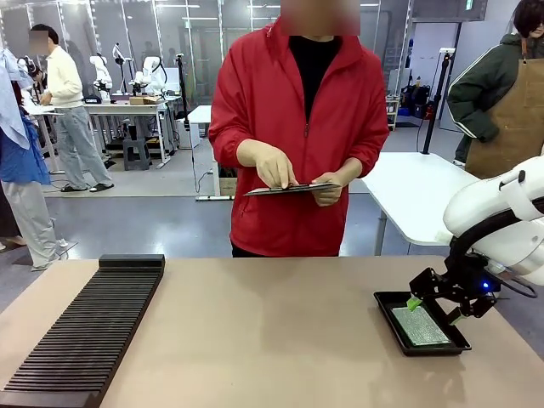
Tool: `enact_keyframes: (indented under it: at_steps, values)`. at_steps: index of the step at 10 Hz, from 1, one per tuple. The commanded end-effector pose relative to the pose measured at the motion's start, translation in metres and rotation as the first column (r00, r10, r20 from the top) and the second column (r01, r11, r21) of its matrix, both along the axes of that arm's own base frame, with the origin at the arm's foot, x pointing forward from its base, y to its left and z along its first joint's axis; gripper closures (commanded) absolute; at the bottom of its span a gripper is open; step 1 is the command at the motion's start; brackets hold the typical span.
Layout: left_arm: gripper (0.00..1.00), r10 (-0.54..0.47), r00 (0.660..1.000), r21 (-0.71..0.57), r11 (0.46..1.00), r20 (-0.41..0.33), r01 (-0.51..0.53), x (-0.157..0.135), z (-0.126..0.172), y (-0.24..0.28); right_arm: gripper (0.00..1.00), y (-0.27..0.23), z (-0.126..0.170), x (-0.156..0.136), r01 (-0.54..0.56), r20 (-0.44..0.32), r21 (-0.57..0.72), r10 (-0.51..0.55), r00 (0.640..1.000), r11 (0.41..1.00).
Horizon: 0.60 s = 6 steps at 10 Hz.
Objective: Inspect the PCB.
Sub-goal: Place the Blank PCB in the ESD tray.
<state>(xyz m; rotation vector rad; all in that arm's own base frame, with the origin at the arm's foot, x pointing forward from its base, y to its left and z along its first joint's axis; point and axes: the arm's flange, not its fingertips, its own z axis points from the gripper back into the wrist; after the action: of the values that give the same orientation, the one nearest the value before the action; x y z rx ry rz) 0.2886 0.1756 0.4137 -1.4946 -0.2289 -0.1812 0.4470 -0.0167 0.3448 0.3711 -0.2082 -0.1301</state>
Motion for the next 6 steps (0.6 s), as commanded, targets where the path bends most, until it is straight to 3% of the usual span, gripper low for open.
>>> enact_keyframes:
  at_steps: [1,6]
  values:
    - [0.0,-0.003,1.0,0.007,1.0,0.009,0.003,-0.0012,0.0027,0.0,0.0,0.0014,-0.0019,0.0001,-0.008,-0.001,-0.003,0.008,1.0,1.0]
    - [0.0,-0.003,1.0,0.007,1.0,0.009,0.003,-0.0012,0.0027,0.0,0.0,0.0014,-0.0019,0.0001,-0.008,-0.001,-0.003,0.008,1.0,1.0]
